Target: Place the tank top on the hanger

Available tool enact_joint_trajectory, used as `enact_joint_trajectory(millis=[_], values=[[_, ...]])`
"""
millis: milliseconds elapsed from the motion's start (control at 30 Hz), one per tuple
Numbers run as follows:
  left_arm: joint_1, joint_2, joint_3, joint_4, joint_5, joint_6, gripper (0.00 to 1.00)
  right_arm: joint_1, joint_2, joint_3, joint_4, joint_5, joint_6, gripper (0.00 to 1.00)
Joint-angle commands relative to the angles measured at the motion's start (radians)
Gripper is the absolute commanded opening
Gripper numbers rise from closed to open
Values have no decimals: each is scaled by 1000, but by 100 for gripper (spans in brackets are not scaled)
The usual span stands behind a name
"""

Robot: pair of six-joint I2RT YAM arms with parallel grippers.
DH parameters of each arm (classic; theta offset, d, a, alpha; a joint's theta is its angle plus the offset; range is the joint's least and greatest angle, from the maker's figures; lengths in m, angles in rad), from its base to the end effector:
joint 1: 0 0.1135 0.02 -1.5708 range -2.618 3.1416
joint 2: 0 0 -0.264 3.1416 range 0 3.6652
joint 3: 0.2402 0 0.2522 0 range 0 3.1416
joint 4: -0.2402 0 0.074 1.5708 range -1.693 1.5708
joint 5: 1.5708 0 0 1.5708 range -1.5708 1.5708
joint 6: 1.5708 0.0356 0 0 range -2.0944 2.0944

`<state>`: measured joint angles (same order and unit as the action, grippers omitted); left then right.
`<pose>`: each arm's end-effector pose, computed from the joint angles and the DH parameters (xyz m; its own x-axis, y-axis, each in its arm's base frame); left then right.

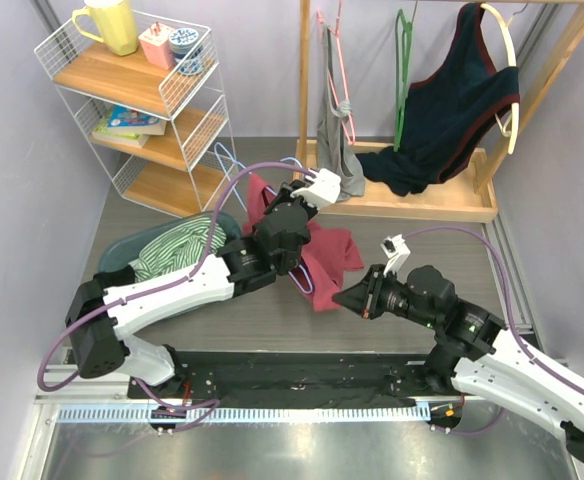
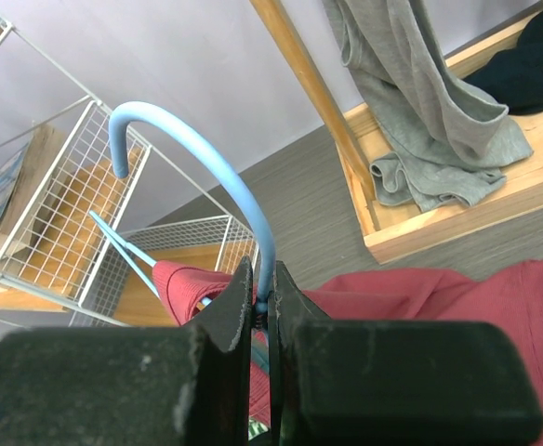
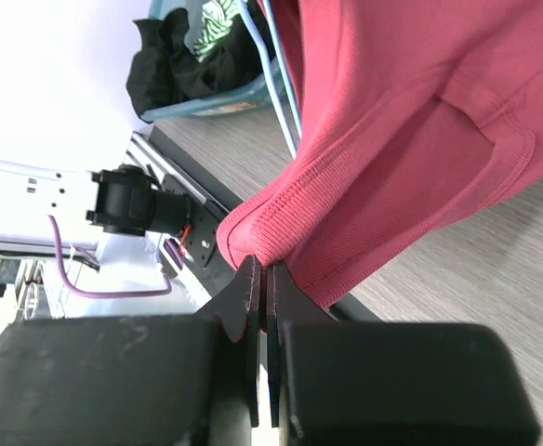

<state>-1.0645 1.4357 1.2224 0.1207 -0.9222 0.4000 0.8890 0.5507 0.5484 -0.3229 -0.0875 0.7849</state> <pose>0.1856 -0.2763 0.3730 0.0146 0.4588 -0.8884 0.1496 0.8775 0.4556 0.0882 0.1137 0.2761 -0.7260 0.2228 -0.6506 -0.4418 0.5740 0.6895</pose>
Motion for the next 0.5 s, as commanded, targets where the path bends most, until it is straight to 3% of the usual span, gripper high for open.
enact_joint_trajectory(millis=[0,467], values=[[3,-44,-4,74,5,-44,0,4,26,80,54,14,-21,1],[3,-3,75,36,52,-200,0,5,144,79,223,-35,13,1]])
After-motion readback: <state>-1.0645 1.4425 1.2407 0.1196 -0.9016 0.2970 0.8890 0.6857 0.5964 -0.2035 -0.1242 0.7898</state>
